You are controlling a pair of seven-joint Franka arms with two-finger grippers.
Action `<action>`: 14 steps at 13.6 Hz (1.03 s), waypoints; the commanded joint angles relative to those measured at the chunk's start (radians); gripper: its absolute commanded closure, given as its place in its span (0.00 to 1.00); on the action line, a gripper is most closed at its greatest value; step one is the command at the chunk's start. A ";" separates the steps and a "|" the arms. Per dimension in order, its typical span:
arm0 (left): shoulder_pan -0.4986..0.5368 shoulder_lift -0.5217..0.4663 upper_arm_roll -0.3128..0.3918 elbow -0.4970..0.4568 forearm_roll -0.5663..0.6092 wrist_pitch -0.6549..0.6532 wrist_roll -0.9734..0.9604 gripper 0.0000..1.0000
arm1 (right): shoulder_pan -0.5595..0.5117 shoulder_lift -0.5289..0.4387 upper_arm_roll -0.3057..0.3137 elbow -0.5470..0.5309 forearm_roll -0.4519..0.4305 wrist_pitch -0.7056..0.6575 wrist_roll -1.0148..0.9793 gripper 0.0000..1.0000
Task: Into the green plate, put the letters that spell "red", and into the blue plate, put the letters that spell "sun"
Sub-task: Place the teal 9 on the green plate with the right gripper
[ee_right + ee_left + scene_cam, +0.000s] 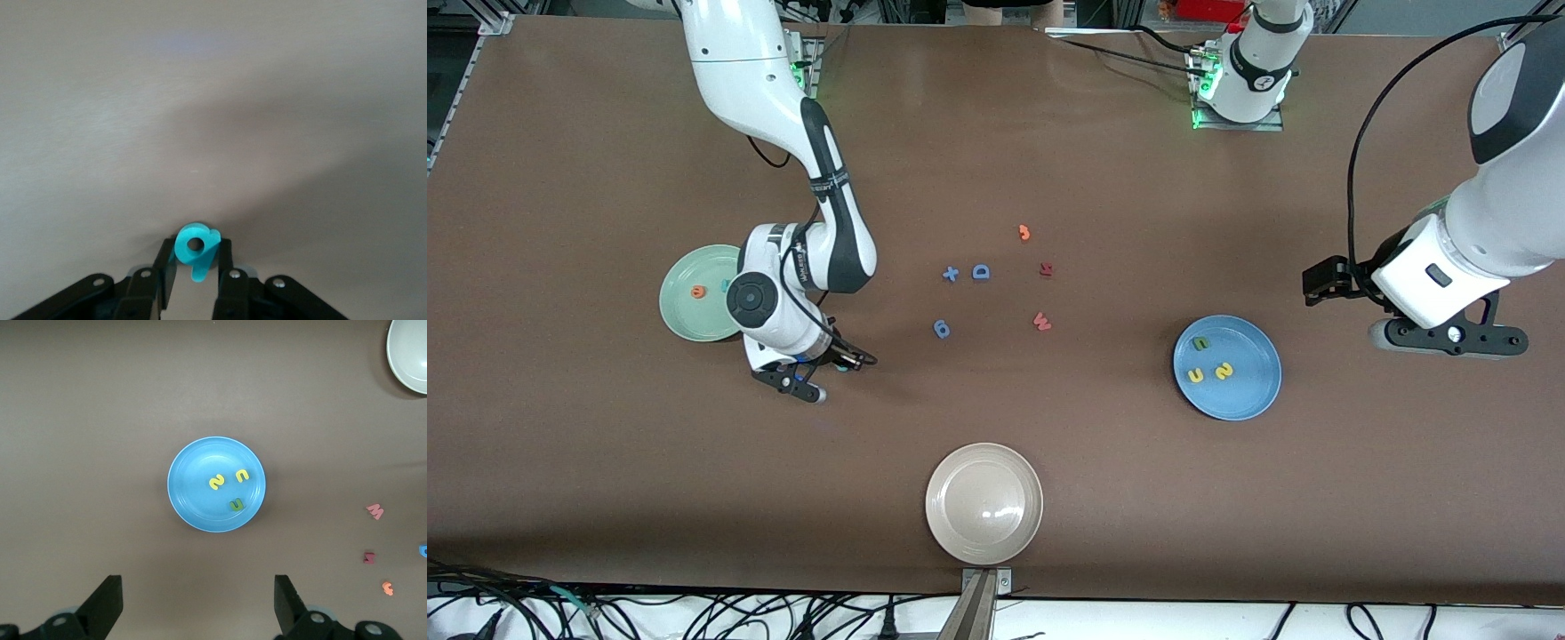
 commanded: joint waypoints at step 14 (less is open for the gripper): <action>-0.155 -0.209 0.246 -0.195 -0.145 0.018 0.095 0.00 | 0.177 -0.343 -0.449 -0.479 -0.074 -0.145 -0.475 1.00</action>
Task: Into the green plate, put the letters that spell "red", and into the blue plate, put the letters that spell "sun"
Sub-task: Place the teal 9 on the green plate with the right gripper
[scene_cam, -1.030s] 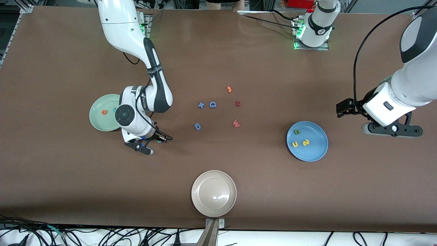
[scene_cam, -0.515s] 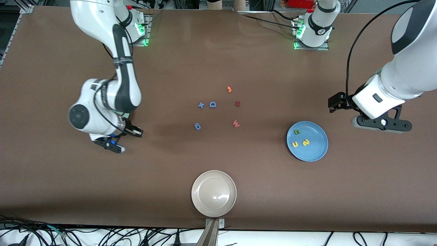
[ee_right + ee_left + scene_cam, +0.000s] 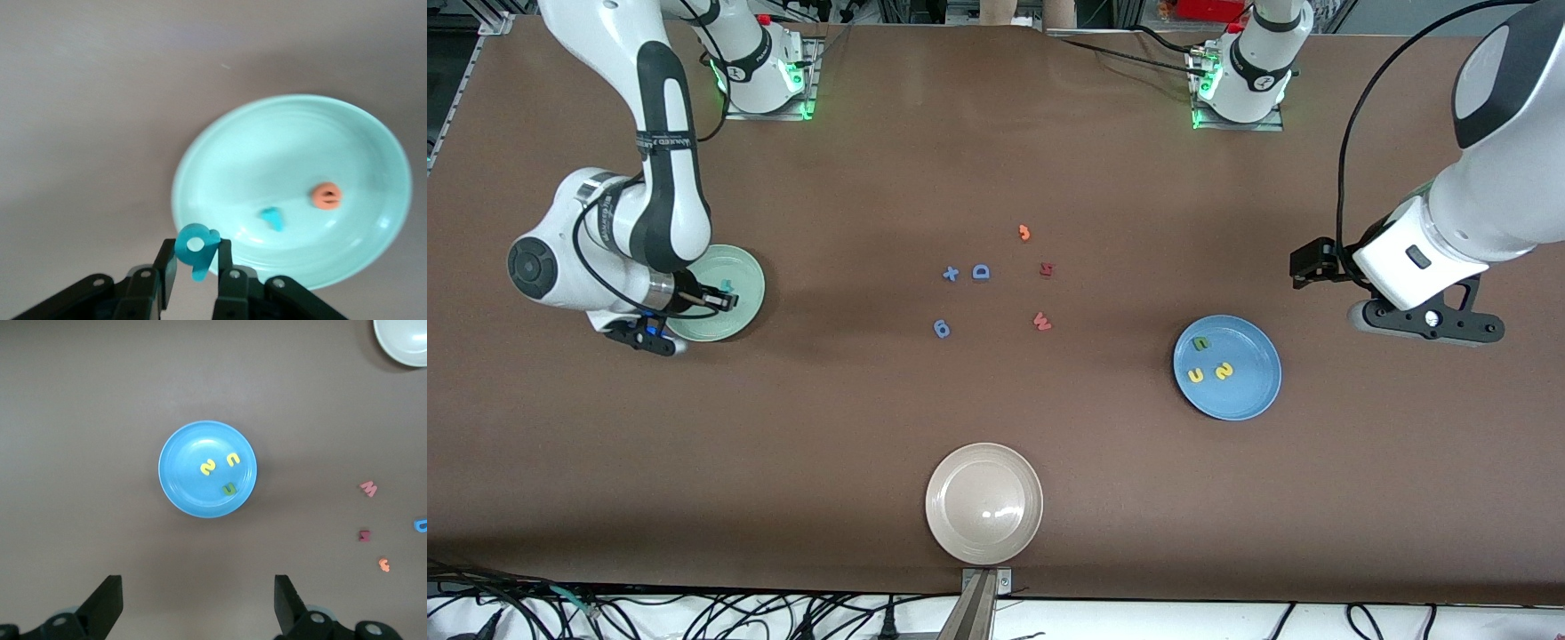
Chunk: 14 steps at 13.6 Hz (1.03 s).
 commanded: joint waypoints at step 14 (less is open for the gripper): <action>-0.214 -0.295 0.365 -0.307 -0.198 0.149 0.030 0.00 | 0.199 0.051 -0.141 -0.343 0.103 0.387 -0.197 1.00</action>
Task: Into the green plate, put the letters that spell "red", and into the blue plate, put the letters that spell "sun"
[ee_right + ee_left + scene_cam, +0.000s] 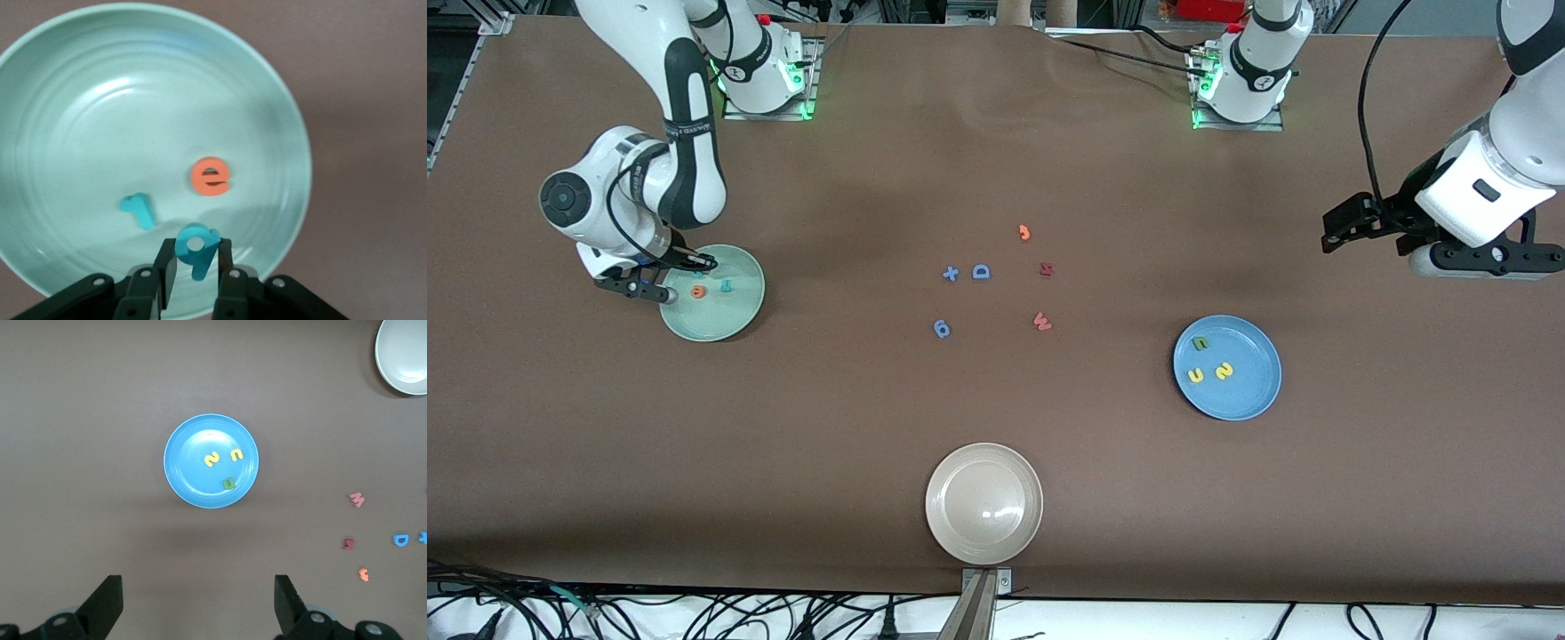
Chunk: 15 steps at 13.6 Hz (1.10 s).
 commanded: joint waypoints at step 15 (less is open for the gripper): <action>-0.036 -0.042 0.031 -0.032 0.002 0.013 0.010 0.00 | 0.017 0.008 -0.219 0.354 0.012 -0.502 -0.033 0.01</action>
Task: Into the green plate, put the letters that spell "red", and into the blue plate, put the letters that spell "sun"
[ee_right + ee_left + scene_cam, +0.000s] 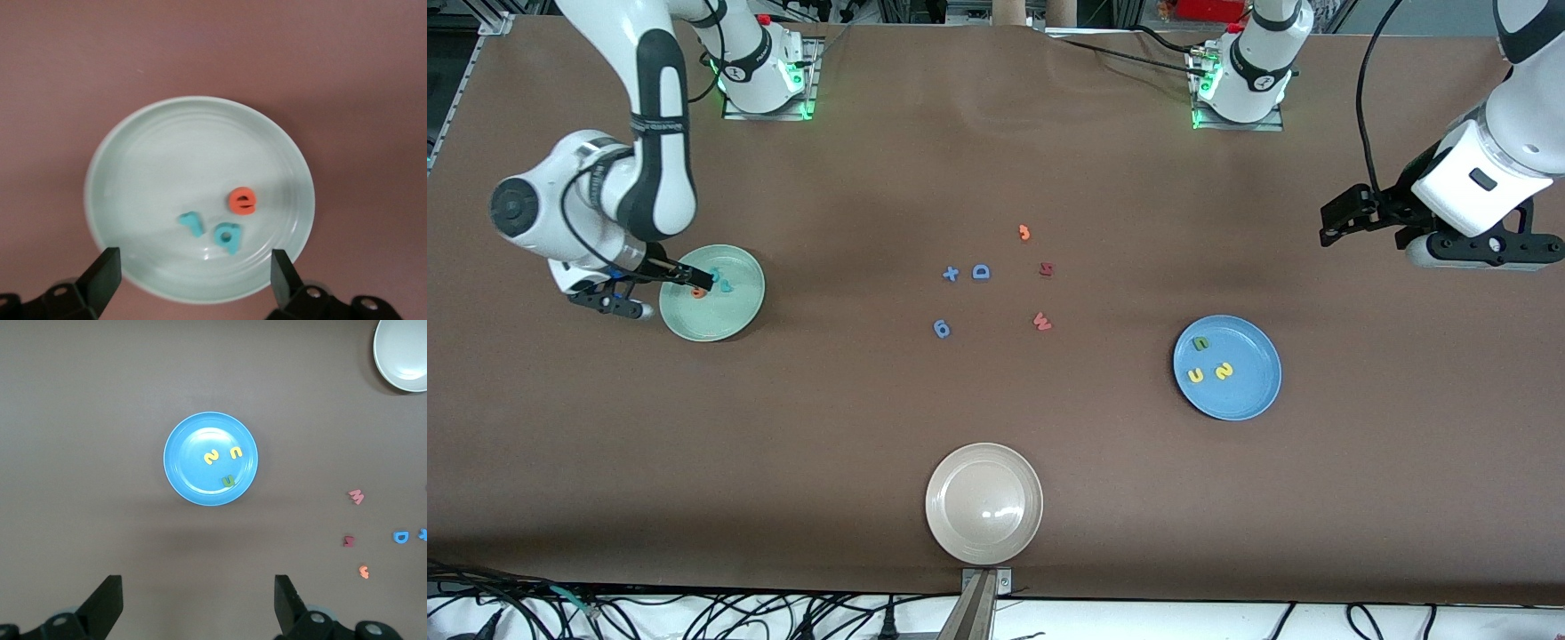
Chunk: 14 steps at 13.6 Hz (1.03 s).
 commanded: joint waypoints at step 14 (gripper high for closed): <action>-0.013 -0.011 0.004 0.001 0.006 -0.037 0.004 0.00 | -0.076 0.004 -0.151 0.754 -0.079 -0.795 0.216 0.01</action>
